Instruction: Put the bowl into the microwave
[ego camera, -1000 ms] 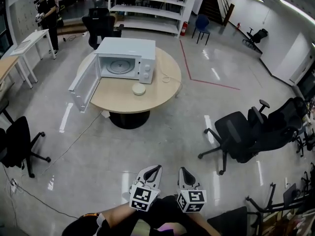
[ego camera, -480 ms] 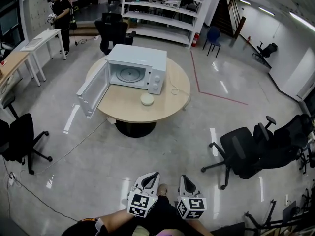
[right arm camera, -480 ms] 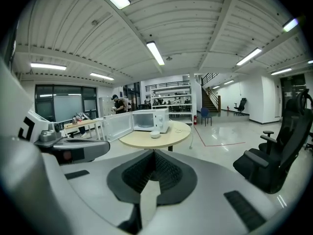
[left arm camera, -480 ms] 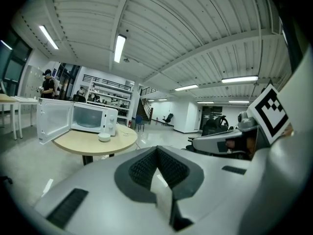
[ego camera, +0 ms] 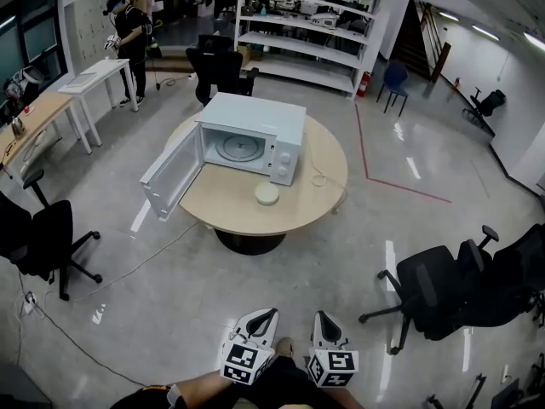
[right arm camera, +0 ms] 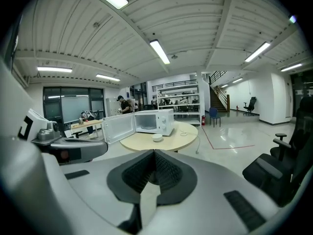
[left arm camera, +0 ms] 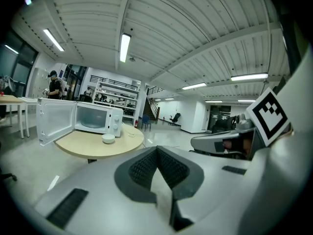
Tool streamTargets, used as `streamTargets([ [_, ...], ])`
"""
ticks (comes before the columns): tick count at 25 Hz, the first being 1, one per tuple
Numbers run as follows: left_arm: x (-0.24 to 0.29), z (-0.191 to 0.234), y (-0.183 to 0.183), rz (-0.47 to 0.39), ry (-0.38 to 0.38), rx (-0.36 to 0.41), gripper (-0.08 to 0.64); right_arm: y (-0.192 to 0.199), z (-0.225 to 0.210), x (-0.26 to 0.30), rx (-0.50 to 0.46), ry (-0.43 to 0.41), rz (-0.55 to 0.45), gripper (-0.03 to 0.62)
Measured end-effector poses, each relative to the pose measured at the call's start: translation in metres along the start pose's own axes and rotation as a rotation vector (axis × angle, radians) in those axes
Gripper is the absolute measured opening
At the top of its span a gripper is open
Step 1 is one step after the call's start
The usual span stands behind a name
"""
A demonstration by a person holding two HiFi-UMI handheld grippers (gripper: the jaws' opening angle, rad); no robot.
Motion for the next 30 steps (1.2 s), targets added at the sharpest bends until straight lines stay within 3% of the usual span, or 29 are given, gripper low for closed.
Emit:
streamTargets([
  [11, 0.070, 0.009, -0.026, -0.005, -0.079, -0.021, 0.046, -0.033, -0.057, 0.054, -0.012, -0.066, -0.025, 0.015],
  [30, 0.127, 0.013, -0.059, -0.030, -0.284, -0.031, 0.046, -0.067, -0.111, 0.122, -0.031, -0.289, -0.054, 0.015],
])
Point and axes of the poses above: the fingertips, and each gripper's own axes: x forward along the fingers, z to its left, y out of its underside, the point moved 10 cm from there along -x, backward along the fingers, and after that the axes turned 3 degrees about y, right-handed, at the moved point
